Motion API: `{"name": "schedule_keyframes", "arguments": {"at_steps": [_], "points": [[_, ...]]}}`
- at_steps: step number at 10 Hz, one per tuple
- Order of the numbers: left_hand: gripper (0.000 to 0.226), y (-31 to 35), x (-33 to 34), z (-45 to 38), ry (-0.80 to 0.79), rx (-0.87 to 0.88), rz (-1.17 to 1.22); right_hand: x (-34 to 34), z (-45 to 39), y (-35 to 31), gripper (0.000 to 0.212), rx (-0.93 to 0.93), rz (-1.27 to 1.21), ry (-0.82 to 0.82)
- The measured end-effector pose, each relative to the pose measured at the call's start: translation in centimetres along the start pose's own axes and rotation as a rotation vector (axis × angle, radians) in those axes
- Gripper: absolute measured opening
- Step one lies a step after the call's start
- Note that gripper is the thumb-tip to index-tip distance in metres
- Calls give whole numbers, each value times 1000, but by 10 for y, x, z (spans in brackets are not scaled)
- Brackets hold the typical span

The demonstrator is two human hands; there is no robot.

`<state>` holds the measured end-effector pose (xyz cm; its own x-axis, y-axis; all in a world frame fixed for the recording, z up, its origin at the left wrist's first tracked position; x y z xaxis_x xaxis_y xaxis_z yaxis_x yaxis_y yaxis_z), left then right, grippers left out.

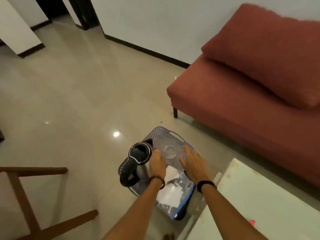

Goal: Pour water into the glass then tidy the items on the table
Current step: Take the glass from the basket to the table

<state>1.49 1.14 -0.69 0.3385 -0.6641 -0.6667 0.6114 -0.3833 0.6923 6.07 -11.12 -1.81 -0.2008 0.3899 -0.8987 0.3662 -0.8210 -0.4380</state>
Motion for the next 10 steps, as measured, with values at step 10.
{"name": "schedule_keyframes", "arguments": {"at_steps": [10], "points": [[52,-3,107,215,-528,-217,523,-38,264,107,39,845,-639,542]]}}
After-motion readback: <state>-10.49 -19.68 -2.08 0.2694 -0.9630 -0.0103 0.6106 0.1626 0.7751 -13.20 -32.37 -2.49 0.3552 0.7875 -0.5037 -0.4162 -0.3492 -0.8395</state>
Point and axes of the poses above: each hand's wrist, its own z-axis away from the middle knuckle, its own x-axis out of the palm, y = z × x, the point moved 2 cm from there along -z, towards the middle knuckle, and after that the axes turned 6 degrees about y, right-handed, at the moved point
